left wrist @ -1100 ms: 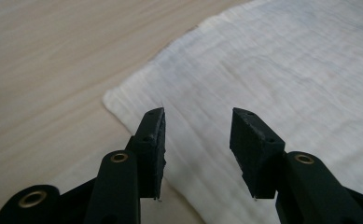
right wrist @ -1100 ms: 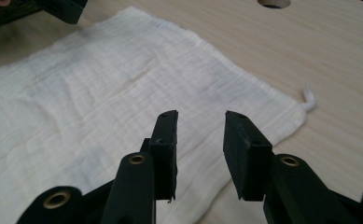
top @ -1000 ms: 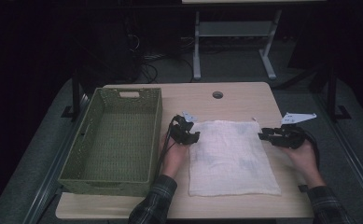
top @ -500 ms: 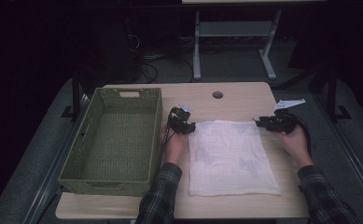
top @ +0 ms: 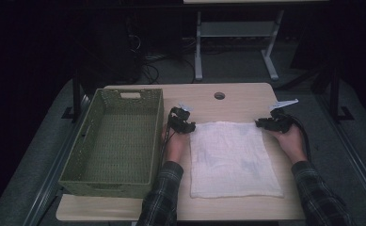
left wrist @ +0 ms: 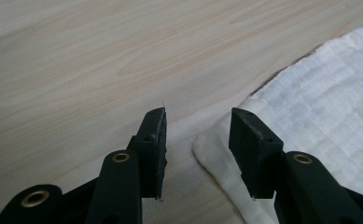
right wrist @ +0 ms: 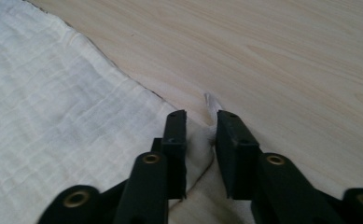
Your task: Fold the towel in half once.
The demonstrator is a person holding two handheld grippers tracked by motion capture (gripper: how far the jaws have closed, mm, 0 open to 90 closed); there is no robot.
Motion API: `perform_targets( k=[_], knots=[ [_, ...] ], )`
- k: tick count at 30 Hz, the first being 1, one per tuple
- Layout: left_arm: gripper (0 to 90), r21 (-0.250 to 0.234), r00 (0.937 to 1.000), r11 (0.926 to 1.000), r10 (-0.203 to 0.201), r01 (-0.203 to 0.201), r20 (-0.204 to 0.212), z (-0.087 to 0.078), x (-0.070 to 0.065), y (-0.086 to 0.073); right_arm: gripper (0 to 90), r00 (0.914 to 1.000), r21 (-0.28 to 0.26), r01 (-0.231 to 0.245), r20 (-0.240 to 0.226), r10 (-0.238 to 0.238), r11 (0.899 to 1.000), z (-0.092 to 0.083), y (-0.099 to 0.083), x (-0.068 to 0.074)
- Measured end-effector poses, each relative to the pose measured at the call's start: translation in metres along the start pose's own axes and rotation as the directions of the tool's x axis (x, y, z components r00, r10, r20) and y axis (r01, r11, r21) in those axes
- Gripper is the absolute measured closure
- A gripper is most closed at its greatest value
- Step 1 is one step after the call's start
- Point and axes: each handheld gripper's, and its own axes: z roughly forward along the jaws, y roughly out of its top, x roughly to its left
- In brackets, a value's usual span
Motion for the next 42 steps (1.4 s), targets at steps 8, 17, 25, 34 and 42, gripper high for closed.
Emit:
perform_targets(
  k=[8, 17, 25, 34, 42],
  knots=[
    [71.0, 0.009, 0.9996, 0.9999, 0.005, -0.006, 0.029, 0.004, -0.003, -0.001, 86.0, 0.9998, 0.011, 0.020, -0.002, -0.020, 1.000, -0.001, 0.000, 0.003],
    [86.1, 0.016, 0.9962, 0.9996, -0.024, 0.023, 0.083, 0.003, -0.007, 0.007, 86.9, 0.9988, 0.013, 0.009, 0.048, -0.010, 1.000, -0.013, 0.000, -0.005],
    [86.1, -0.076, 0.9953, 0.9970, -0.006, 0.014, 0.097, -0.011, -0.018, 0.031, 87.0, 0.9948, -0.012, 0.009, 0.102, -0.007, 1.000, -0.035, 0.016, -0.022],
    [86.0, -0.116, 0.9953, 0.9932, 0.007, 0.004, 0.097, -0.033, -0.017, 0.034, 87.0, 0.9961, -0.087, 0.018, 0.088, -0.010, 0.996, -0.053, 0.016, -0.015],
    [86.0, -0.126, 0.9948, 0.9921, 0.016, -0.003, 0.100, -0.048, -0.021, 0.020, 86.9, 0.9987, -0.123, 0.027, 0.047, -0.022, 0.992, -0.065, 0.000, 0.000]
  ],
)
